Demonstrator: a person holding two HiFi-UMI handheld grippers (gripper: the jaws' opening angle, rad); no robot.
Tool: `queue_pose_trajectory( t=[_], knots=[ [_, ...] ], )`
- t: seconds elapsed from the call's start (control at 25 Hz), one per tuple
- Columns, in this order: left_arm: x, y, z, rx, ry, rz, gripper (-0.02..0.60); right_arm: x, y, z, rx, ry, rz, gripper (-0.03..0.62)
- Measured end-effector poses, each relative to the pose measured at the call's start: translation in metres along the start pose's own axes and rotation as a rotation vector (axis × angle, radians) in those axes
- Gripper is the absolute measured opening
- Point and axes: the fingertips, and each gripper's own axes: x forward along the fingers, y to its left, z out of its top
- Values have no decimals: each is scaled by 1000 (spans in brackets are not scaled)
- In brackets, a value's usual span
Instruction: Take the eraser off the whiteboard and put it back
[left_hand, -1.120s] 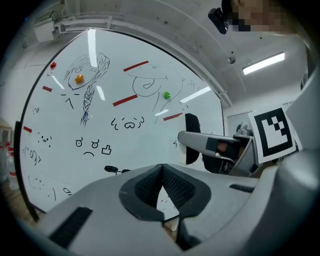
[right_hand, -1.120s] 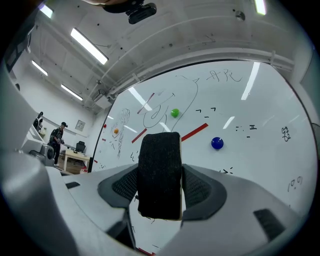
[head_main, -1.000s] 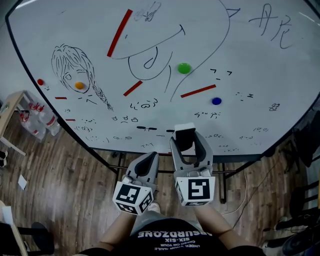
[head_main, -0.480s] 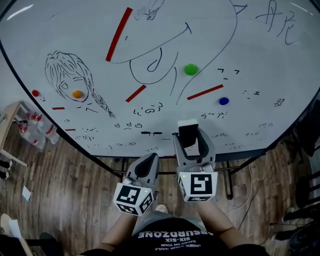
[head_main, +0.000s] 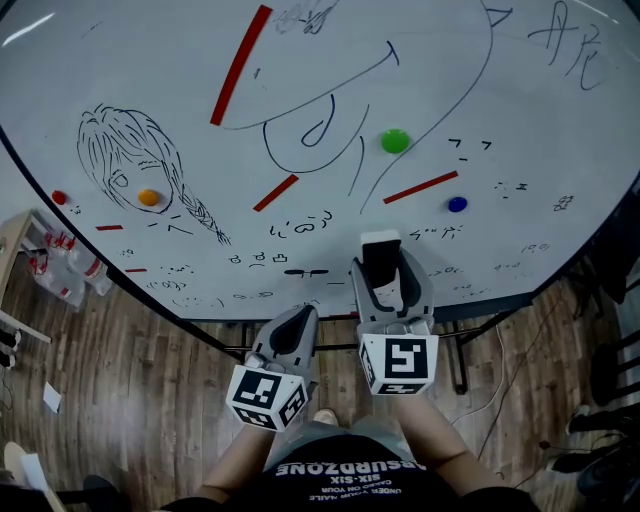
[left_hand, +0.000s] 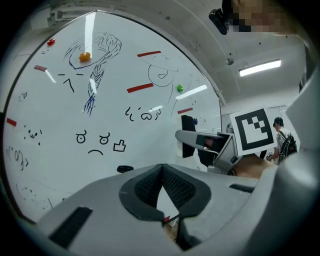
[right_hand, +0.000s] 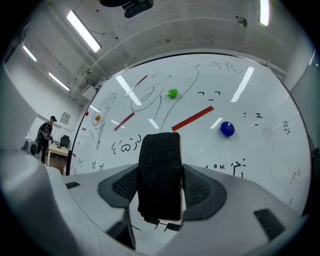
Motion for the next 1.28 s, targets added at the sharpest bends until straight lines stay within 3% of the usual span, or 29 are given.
queue_pose_trajectory(
  t=[0.6, 1.28],
  knots=[
    [13, 15, -4, -13, 0, -30, 6, 20, -6, -8, -20, 17, -46, 250],
    [7, 25, -3, -14, -5, -6, 6, 25, -6, -12, -24, 18, -64, 250]
  ],
)
